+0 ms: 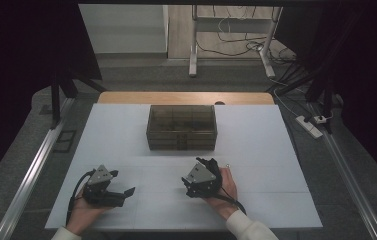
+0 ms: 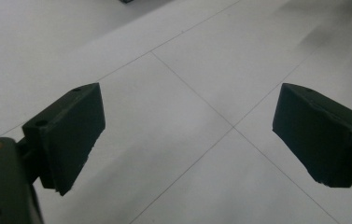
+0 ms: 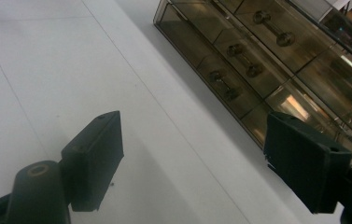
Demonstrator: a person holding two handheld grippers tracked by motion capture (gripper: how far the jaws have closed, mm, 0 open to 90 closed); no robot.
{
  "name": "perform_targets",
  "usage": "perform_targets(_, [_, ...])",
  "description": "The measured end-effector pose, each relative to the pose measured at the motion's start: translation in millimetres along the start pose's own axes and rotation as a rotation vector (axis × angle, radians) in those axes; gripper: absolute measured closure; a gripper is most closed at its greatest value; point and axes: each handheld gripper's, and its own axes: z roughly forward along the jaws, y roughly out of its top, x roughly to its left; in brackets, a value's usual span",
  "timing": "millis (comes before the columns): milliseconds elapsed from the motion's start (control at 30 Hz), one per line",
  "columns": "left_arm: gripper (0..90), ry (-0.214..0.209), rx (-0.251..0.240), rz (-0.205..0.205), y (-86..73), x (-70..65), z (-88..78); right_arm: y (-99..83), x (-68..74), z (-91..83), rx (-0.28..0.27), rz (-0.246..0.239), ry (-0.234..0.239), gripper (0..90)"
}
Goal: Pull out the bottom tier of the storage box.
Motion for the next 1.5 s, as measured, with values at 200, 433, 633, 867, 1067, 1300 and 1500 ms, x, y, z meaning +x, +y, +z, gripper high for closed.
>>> perform_targets(200, [9.2,0.0,0.003,0.001,-0.1,0.3,0.2,2.6,2.9,2.5,0.014,-0.038,-0.026,20.3])
perform_targets(433, [9.1,0.004,0.003,0.0,-0.3,0.5,0.1,5.0,4.3,5.6,0.019,-0.069,-0.048,20.7])
perform_targets(633, [9.1,0.004,0.004,0.001,-0.4,0.7,0.2,6.3,7.4,8.6,0.022,-0.119,-0.068,20.9])
perform_targets(867, [9.1,0.005,0.006,0.003,-0.6,0.7,0.3,6.9,10.4,12.3,0.03,-0.167,-0.092,21.8])
perform_targets(1067, [9.1,0.006,0.006,0.005,-0.7,0.7,0.3,7.7,10.8,15.7,0.036,-0.191,-0.11,22.3])
perform_targets(1300, [9.1,0.006,0.006,0.005,-0.8,0.9,0.2,8.9,12.6,19.6,0.057,-0.232,-0.129,23.1])
perform_targets(1500, [9.1,0.007,0.006,0.007,-0.8,0.8,0.2,8.7,12.0,22.2,0.066,-0.264,-0.146,23.4])
